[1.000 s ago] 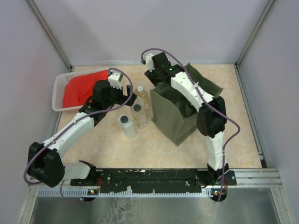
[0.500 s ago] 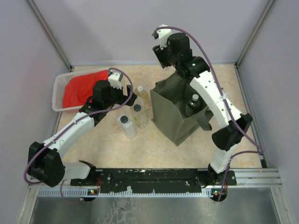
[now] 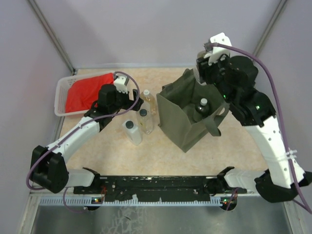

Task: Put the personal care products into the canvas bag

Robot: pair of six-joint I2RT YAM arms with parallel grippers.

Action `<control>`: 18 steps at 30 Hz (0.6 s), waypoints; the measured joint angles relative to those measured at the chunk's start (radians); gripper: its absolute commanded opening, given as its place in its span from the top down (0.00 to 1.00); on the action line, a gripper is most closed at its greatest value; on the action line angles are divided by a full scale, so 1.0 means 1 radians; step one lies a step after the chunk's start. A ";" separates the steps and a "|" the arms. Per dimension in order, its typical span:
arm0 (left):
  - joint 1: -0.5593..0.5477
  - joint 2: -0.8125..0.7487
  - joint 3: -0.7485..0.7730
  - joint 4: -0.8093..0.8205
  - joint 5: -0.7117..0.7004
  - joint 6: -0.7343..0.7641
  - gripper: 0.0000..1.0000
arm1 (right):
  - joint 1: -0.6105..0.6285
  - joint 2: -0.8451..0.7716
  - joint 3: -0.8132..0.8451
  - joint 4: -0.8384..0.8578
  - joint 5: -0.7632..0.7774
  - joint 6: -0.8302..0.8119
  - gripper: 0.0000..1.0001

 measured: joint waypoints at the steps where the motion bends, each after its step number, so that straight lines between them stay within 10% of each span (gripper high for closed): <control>1: 0.000 0.000 -0.002 0.002 -0.002 0.000 0.00 | 0.000 -0.036 -0.026 -0.003 0.010 0.006 1.00; 18: 0.000 0.014 -0.002 0.011 -0.012 0.000 0.00 | 0.000 -0.093 -0.481 -0.057 -0.164 0.156 1.00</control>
